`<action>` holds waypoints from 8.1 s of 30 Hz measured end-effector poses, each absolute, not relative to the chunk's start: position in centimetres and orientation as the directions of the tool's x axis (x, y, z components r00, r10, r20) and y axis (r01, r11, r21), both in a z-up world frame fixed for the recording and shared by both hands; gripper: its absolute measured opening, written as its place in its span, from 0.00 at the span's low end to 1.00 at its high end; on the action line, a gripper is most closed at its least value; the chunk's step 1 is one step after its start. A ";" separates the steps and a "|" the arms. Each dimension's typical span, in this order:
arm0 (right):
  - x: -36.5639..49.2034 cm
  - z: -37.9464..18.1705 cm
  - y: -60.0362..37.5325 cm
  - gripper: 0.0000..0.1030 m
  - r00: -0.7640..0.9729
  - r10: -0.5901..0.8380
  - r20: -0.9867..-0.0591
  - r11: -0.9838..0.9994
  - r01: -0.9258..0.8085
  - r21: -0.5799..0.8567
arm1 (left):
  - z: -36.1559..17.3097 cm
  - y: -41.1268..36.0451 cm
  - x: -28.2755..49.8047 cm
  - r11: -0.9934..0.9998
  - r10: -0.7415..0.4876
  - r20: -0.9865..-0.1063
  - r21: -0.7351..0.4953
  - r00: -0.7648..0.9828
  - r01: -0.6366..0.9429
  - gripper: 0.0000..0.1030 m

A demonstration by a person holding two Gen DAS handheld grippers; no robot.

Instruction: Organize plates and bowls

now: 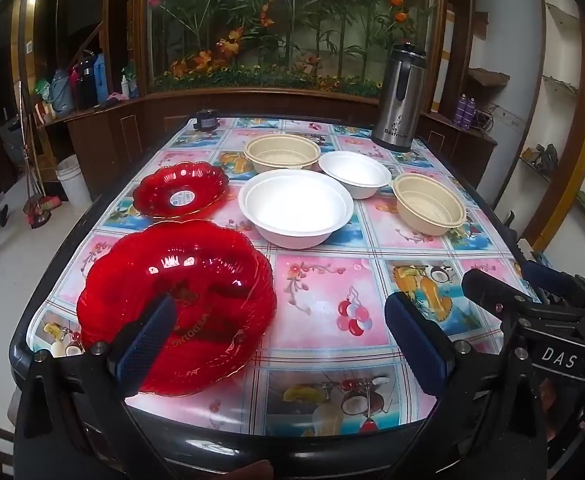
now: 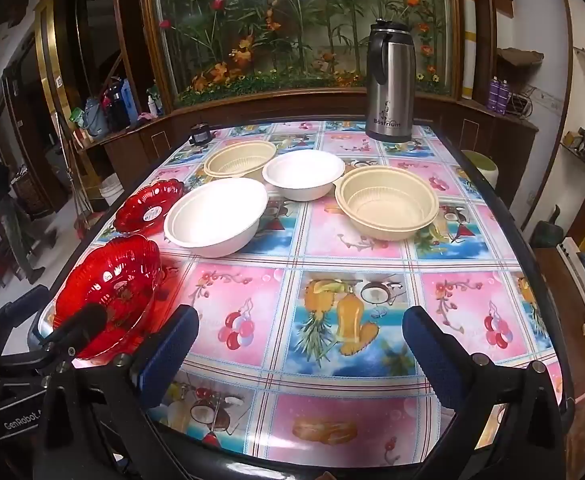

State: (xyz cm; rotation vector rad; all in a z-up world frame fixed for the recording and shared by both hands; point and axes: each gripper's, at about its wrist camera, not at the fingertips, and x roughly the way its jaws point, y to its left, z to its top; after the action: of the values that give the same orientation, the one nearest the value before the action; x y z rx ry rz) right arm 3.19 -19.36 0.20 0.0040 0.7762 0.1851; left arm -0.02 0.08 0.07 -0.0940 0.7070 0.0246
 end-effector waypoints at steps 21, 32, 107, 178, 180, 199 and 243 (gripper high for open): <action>3.7 -0.6 -18.5 1.00 0.676 0.178 -0.715 0.980 -0.185 0.069 | -0.5 1.2 0.2 0.992 0.008 -0.661 -0.089 0.750 -0.089 1.00; 3.8 -1.0 -18.5 1.00 0.666 0.178 -0.724 0.980 -0.183 0.073 | -0.7 1.1 0.2 0.992 0.003 -0.669 -0.091 0.743 -0.086 1.00; 8.4 -4.0 -11.7 0.93 0.313 0.595 -0.741 0.797 -0.354 0.490 | -4.9 17.4 1.7 0.911 0.081 -0.778 -0.196 0.623 -0.362 0.95; 11.1 -7.1 -2.6 0.52 0.224 0.547 -0.807 0.797 -0.434 0.420 | -6.7 23.5 -0.2 0.825 0.092 -0.780 -0.289 0.619 -0.486 0.65; 11.6 -5.8 -3.8 0.52 0.239 0.554 -0.797 0.796 -0.431 0.424 | -5.3 24.3 0.3 0.825 0.107 -0.769 -0.285 0.630 -0.488 0.68; 31.8 -3.3 3.7 0.52 0.182 0.501 -0.846 0.834 -0.361 0.416 | -5.8 24.2 22.0 0.856 -0.010 -0.871 -0.262 0.492 -0.446 0.71; 26.3 -0.3 4.9 0.09 0.257 0.428 -0.866 0.847 -0.449 0.285 | -2.0 21.0 16.7 0.897 0.103 -0.838 -0.154 0.535 -0.414 0.17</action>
State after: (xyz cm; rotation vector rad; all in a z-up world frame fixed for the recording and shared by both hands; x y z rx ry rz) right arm 26.27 4.85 -0.25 -0.0209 1.1684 0.5953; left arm 16.71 20.95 -2.02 -0.3564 0.9615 0.3158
